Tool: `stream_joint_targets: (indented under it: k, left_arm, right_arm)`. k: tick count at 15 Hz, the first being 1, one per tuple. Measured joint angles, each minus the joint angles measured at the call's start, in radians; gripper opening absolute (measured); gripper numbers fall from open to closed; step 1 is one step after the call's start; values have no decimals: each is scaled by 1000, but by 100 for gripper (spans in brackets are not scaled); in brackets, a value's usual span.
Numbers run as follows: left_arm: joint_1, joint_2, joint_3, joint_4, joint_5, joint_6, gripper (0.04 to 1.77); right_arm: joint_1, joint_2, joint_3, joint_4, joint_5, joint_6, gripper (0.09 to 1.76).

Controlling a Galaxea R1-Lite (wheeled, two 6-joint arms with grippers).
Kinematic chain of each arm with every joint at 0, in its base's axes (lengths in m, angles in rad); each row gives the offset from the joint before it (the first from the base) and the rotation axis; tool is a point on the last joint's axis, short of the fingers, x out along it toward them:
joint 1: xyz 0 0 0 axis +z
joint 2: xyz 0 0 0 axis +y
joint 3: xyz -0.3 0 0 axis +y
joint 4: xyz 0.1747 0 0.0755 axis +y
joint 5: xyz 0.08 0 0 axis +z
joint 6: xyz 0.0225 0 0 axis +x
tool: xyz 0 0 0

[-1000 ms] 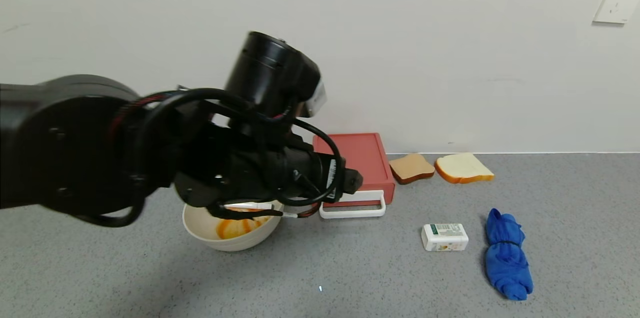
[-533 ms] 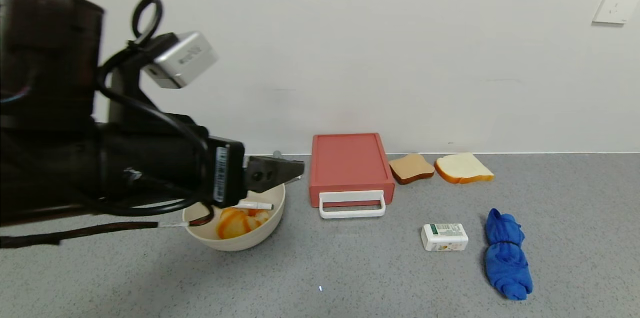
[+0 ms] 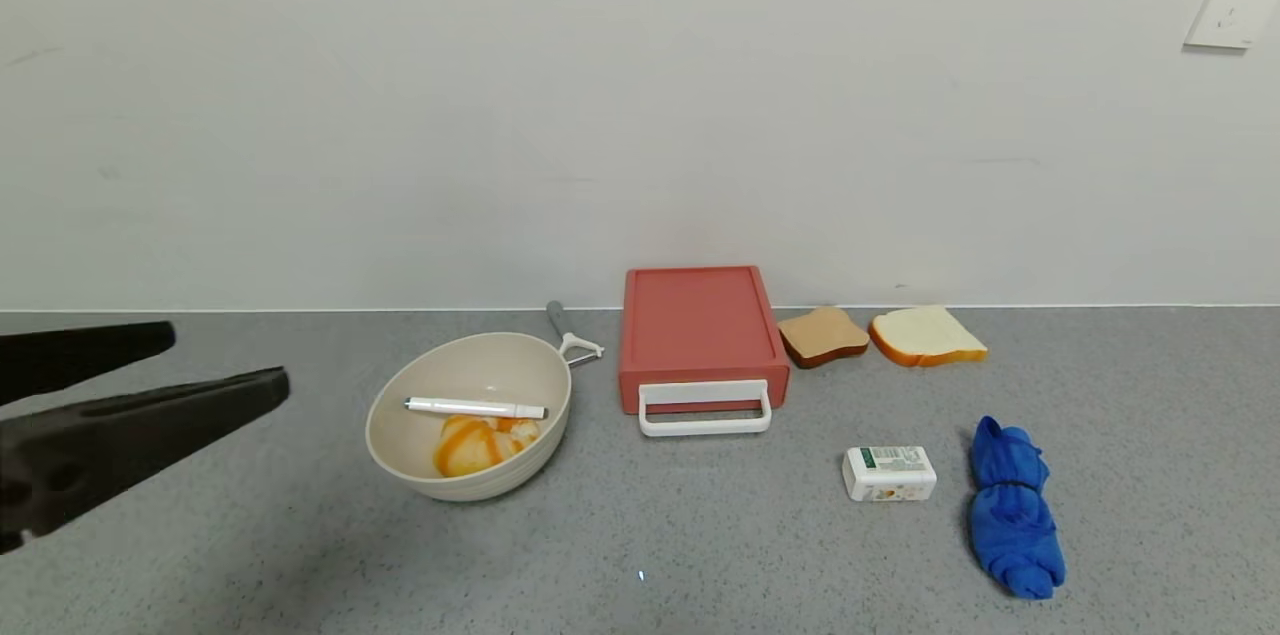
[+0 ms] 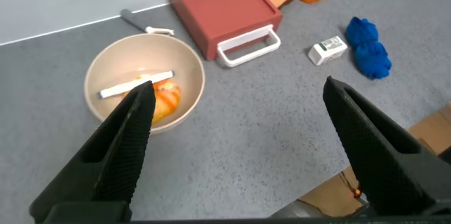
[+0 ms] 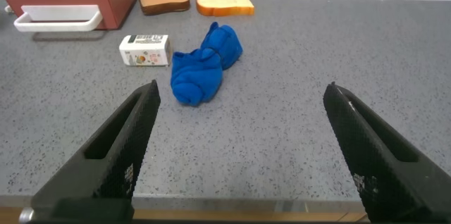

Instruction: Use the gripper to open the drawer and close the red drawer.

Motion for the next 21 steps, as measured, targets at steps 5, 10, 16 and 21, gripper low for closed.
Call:
stream_joint_targets:
  k: [5, 10, 16, 21]
  left_arm:
    - [135, -175, 67, 15, 2, 27, 172]
    - [260, -320, 96, 62, 6, 44, 172]
    - [376, -448, 129, 64, -1, 41, 172]
    - [448, -542, 147, 73, -1, 39, 172]
  right_arm:
    - [0, 0, 0, 0, 0, 0, 171]
    - [0, 0, 0, 0, 0, 0, 171]
    - [0, 0, 0, 0, 0, 0, 171]
    - [0, 0, 0, 0, 0, 0, 171]
